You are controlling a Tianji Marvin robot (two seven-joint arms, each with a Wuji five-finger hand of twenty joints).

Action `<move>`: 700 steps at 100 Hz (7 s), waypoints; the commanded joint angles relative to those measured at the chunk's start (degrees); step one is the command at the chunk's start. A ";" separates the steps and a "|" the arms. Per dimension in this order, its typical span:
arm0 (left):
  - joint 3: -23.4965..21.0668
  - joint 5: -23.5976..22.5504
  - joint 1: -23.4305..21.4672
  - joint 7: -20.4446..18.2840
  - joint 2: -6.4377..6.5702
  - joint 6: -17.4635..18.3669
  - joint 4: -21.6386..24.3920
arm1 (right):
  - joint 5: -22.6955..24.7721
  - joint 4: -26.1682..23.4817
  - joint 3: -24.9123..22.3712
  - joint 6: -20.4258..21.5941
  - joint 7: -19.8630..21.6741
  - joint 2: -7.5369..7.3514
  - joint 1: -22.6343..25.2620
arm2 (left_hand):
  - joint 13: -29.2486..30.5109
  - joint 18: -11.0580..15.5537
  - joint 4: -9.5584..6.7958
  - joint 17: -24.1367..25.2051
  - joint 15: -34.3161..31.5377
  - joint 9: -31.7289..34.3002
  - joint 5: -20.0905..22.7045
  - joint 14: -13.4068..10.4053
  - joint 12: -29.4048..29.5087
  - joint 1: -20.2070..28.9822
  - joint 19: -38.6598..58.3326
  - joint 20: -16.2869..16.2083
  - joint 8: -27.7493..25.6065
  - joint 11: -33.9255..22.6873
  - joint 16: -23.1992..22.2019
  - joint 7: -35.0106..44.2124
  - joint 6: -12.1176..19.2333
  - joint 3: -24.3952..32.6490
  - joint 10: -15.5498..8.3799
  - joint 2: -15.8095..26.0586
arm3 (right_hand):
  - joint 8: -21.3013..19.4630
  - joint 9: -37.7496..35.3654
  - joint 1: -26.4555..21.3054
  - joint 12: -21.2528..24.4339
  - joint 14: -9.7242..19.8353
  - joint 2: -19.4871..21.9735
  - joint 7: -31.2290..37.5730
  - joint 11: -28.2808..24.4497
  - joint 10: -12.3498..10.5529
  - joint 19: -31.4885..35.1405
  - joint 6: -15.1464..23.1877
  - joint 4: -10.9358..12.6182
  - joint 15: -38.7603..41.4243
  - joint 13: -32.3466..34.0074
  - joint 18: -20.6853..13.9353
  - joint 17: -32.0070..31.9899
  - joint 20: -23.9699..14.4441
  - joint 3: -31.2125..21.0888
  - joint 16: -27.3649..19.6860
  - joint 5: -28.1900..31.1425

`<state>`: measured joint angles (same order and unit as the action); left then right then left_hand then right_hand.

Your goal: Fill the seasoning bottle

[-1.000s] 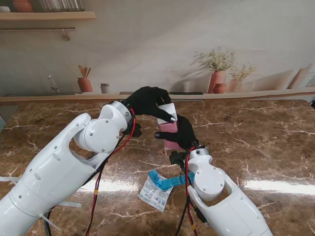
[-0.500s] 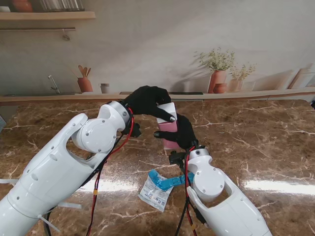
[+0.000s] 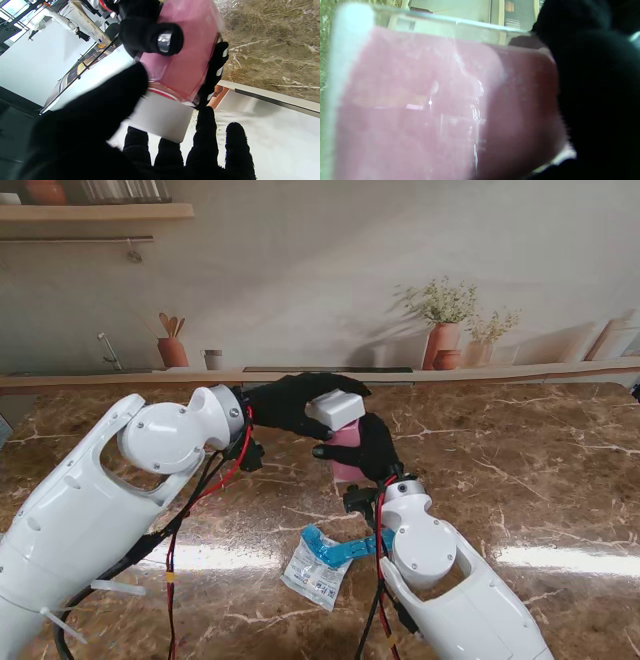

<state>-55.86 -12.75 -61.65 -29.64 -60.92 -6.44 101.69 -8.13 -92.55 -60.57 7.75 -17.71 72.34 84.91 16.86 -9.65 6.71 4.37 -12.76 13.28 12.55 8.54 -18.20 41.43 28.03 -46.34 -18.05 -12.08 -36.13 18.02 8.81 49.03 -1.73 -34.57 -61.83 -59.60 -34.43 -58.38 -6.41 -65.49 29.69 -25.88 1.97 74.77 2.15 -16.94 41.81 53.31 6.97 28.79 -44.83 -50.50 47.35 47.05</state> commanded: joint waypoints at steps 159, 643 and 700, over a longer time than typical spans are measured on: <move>0.81 -5.24 -1.45 7.67 -1.33 -18.62 5.40 | 3.41 -0.54 0.71 -2.03 0.53 0.47 -0.99 | 1.31 2.15 -5.50 2.85 -5.82 14.96 14.50 6.60 -13.34 -13.36 -11.12 -14.46 -10.74 -5.41 -13.30 0.70 -20.62 -50.06 13.09 20.29 | -5.32 -5.30 -14.77 -4.55 6.49 34.91 23.84 -16.11 -9.00 12.33 16.80 2.91 25.21 4.18 -1.12 4.08 -5.13 -14.67 7.04 11.94; -4.25 -0.96 -3.92 -1.16 1.19 1.13 4.74 | -6.32 1.59 -2.52 2.36 15.61 -2.54 -1.40 | 0.69 4.46 -2.48 1.17 2.21 7.44 9.78 -4.57 0.08 7.08 -3.10 -3.08 -2.49 -1.89 1.52 4.57 3.90 8.28 -4.25 4.70 | -4.47 -6.30 -14.71 -3.07 5.86 33.59 21.98 -13.93 -8.62 10.19 16.09 2.77 22.13 4.19 -0.10 3.60 -4.53 -15.76 5.42 13.72; -10.33 -5.07 -16.30 12.23 -0.89 3.89 6.10 | -0.73 4.43 -9.00 5.92 10.22 -2.22 -0.60 | -6.10 2.13 -3.83 1.66 4.98 0.97 6.64 -3.84 1.05 -5.36 -15.22 -3.07 3.58 0.37 5.28 -5.91 1.47 -27.78 -2.44 11.60 | 16.23 -3.81 -8.42 3.58 6.24 15.39 17.07 -5.08 -10.56 -11.58 17.68 1.23 0.99 -1.17 0.05 -6.02 0.98 -23.78 0.19 6.80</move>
<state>-66.21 -18.07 -76.25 -17.90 -61.70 -2.68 108.28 -7.08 -88.65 -68.28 13.96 -7.79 70.49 84.20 12.96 -7.67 4.28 5.04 -9.57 15.64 19.74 6.50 -17.66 36.57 14.34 -49.79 -14.66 -12.98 -31.70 13.40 10.69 23.36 -2.49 -24.58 -44.81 -59.67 -34.79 -53.59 -6.23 -66.31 33.22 -25.68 2.64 65.86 0.37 -16.94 40.50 52.80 7.89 24.33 -44.95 -50.73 45.91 48.04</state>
